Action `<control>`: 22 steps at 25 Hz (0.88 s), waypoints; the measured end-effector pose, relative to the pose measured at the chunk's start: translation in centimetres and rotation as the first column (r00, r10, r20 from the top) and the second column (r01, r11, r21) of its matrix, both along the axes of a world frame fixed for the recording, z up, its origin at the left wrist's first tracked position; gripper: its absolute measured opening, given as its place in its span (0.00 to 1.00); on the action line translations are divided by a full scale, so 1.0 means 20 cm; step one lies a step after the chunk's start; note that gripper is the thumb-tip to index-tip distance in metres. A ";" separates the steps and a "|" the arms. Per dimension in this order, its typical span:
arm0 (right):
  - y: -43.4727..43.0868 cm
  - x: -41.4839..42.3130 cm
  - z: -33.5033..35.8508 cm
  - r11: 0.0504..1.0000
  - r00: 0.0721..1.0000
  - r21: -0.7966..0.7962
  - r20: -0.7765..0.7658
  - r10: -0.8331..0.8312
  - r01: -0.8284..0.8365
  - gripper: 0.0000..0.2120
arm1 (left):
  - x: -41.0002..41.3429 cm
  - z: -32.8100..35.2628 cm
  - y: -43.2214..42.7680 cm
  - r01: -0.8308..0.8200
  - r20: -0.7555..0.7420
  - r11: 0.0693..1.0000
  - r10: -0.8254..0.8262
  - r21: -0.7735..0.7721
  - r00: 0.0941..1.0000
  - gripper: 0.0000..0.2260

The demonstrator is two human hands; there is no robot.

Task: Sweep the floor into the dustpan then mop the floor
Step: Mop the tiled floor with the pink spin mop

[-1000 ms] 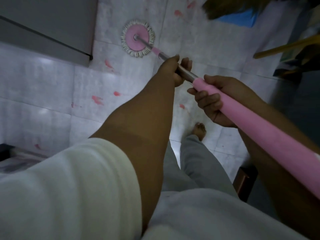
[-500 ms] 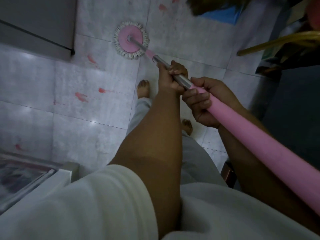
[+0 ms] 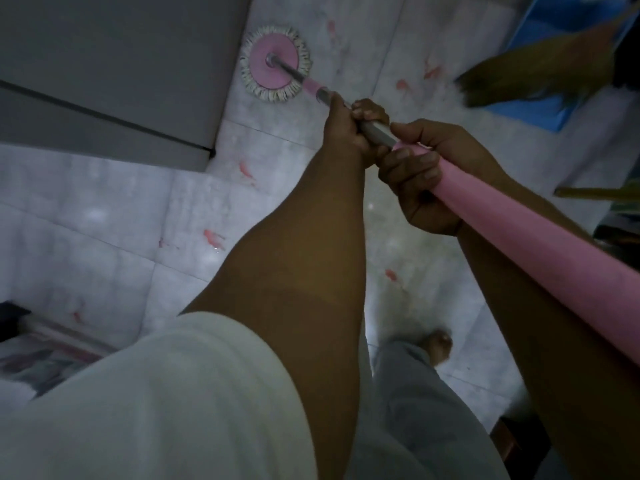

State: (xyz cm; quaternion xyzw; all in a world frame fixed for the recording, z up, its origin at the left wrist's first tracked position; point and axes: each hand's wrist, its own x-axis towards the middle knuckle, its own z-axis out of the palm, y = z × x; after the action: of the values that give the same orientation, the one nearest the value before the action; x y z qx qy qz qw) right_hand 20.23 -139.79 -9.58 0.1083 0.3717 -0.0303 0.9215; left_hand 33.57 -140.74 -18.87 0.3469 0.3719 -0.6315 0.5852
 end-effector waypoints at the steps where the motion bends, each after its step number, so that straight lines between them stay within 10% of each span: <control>1: -0.01 0.02 -0.01 1.000 1.000 0.002 0.009 0.004 -0.004 0.08 | 0.02 -0.02 -0.02 -0.002 0.010 1.000 0.002 -0.001 1.000 0.35; 22: 0.47 -1.14 0.22 0.998 0.996 0.017 -0.054 -0.064 0.065 0.07 | -1.15 0.17 0.41 0.215 -0.052 0.976 -0.213 0.025 0.976 0.26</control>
State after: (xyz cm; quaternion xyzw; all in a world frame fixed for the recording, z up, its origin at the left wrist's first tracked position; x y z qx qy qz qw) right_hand -2.54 -130.33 -5.09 0.1281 0.3930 -0.0594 0.9086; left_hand 10.56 -132.46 -15.41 0.3781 0.3561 -0.6935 0.4992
